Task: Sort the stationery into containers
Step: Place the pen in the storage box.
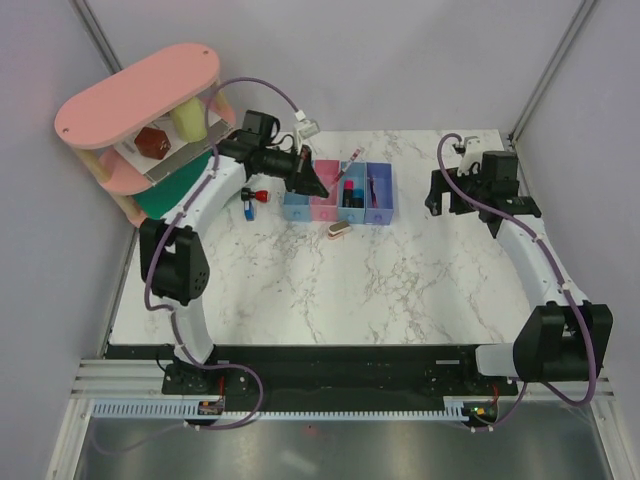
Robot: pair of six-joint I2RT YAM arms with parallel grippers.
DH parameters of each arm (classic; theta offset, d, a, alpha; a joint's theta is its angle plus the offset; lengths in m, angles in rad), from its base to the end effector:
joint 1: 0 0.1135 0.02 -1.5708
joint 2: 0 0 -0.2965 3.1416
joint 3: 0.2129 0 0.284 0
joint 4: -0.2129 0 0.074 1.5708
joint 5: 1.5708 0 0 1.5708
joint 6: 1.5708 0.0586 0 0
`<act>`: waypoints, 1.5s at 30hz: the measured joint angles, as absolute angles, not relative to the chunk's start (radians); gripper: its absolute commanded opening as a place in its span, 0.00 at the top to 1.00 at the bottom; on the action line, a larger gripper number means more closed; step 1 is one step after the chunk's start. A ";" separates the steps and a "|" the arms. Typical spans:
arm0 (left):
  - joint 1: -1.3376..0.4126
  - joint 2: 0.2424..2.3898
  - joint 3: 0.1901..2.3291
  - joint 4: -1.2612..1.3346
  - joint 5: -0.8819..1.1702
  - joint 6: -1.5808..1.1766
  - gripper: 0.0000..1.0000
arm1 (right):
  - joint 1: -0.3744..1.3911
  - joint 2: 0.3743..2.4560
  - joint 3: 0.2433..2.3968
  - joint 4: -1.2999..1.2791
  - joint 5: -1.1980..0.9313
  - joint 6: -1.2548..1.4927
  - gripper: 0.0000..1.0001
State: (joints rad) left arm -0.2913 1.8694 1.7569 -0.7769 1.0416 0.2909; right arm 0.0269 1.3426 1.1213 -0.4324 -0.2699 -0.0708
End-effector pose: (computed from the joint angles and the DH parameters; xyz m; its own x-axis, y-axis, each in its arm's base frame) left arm 0.4213 -0.1791 0.3449 -0.5217 0.3076 -0.7957 0.8512 0.2497 -0.4616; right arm 0.3400 0.0248 0.3206 -0.5896 -0.0841 -0.8033 -0.2799 0.9542 0.1056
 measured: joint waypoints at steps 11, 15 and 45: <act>-0.460 2.239 1.873 -0.315 0.936 -0.194 0.98 | -0.101 1.354 1.110 -0.395 -0.202 -0.056 0.02; -0.469 2.289 1.921 -0.242 0.815 -0.255 0.98 | -0.101 1.354 1.088 -0.396 -0.202 -0.056 0.02; -0.537 2.404 2.011 -0.158 0.586 -0.339 0.53 | -0.104 1.322 1.070 -0.395 -0.231 -0.044 0.02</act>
State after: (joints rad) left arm -0.5373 2.4042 2.0109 -0.1577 0.5861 -0.3393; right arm -0.1036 1.3216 1.0702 -0.3950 -0.2310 -0.0441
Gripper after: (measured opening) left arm 0.454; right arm 0.982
